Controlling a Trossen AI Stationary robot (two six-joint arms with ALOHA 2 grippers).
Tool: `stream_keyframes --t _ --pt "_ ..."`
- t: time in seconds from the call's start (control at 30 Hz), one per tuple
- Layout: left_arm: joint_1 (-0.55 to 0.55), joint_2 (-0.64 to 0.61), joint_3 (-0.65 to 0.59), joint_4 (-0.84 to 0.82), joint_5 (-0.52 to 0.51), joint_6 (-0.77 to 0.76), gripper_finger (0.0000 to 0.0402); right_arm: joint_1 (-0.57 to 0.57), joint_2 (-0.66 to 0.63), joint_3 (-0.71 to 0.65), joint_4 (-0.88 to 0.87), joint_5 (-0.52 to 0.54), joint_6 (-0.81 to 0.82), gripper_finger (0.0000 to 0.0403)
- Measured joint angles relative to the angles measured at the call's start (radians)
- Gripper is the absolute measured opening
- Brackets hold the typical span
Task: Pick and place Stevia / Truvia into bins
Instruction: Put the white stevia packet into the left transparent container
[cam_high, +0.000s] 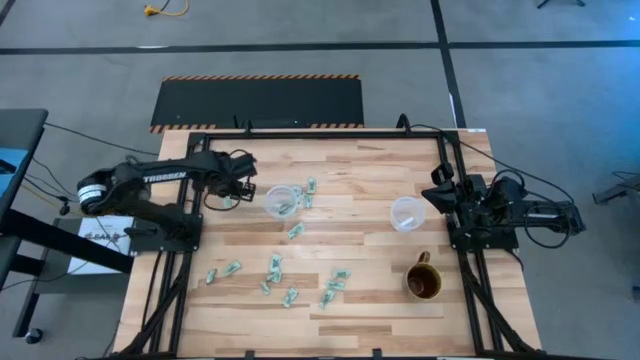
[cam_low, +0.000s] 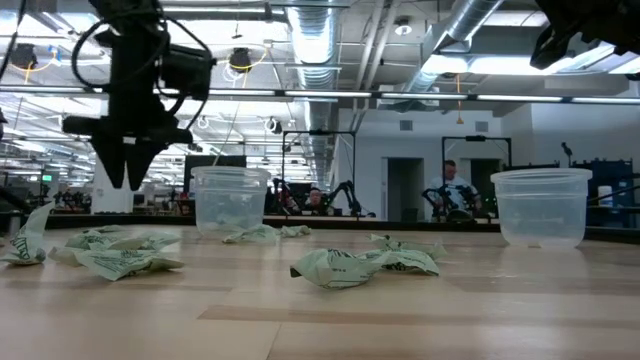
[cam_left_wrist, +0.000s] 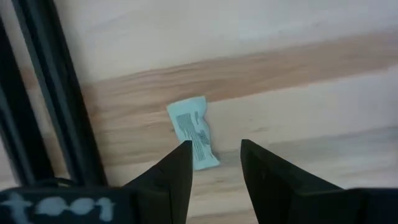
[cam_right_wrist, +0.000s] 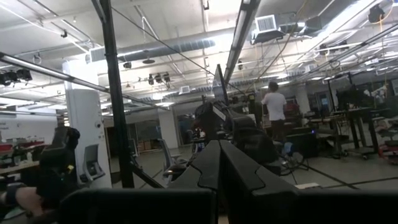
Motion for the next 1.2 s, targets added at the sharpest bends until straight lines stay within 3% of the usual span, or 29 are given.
stream_keyframes --t 0.2,0.4,0.87,1.2 --pt "0.022 -0.084 -0.114 0.044 0.043 -0.070 0.0126 0.000 0.000 0.000 0.000 0.000 0.000 0.0000" --pt "0.025 -0.091 -0.198 0.172 0.081 -0.086 0.0126 0.000 0.000 0.000 0.000 0.000 0.000 0.0000" --pt "0.057 -0.086 -0.261 0.250 0.109 -0.066 0.0126 0.000 0.000 0.000 0.000 0.000 0.000 0.0000" --pt "0.058 -0.086 -0.261 0.254 0.070 -0.063 0.0126 0.000 0.000 0.000 0.000 0.000 0.000 0.0000"
